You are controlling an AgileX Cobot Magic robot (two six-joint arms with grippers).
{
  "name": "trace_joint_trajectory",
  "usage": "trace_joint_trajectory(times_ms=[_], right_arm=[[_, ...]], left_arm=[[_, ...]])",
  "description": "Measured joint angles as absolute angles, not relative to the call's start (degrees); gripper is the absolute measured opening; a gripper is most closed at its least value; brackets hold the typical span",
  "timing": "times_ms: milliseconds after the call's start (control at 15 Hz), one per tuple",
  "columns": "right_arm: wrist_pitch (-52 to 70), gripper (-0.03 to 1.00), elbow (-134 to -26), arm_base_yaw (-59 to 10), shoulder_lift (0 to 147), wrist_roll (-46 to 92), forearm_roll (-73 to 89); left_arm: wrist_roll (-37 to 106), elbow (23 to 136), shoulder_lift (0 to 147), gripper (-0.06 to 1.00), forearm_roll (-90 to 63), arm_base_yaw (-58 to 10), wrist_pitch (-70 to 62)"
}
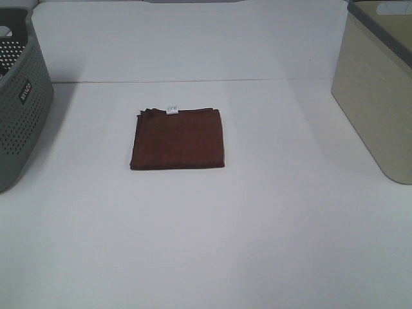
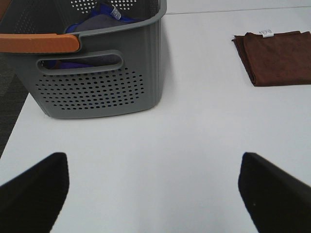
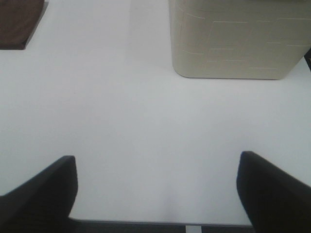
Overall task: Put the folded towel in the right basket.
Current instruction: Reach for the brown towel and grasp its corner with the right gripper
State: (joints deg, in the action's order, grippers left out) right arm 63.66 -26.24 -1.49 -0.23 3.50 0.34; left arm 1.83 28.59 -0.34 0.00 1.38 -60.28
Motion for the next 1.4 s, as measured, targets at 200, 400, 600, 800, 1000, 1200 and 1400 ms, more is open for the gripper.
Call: trace_joint_trajectory(times_ms=[200, 400, 600, 800, 1000, 1200, 1400], right_arm=[[63.7, 0.86, -26.2, -1.5, -0.2, 3.5, 0.3], [63.7, 0.86, -26.2, -1.5, -0.2, 3.5, 0.3], [63.7, 0.86, -26.2, -1.5, -0.2, 3.5, 0.3], [63.7, 0.86, -26.2, -1.5, -0.2, 3.5, 0.3], [63.7, 0.86, -26.2, -1.5, -0.2, 3.5, 0.3], [63.7, 0.86, -26.2, -1.5, -0.2, 3.5, 0.3], [63.7, 0.86, -26.2, -1.5, -0.2, 3.5, 0.3]], left_arm=[[1.8, 28.6, -0.3, 0.88, 0.0, 1.4, -60.3], [1.8, 28.6, -0.3, 0.88, 0.0, 1.4, -60.3], [1.8, 28.6, -0.3, 0.88, 0.0, 1.4, -60.3], [1.8, 28.6, -0.3, 0.88, 0.0, 1.4, -60.3], [1.8, 28.6, -0.3, 0.88, 0.0, 1.4, -60.3], [1.8, 28.6, -0.3, 0.88, 0.0, 1.4, -60.3], [1.8, 28.6, -0.3, 0.88, 0.0, 1.4, -60.3]])
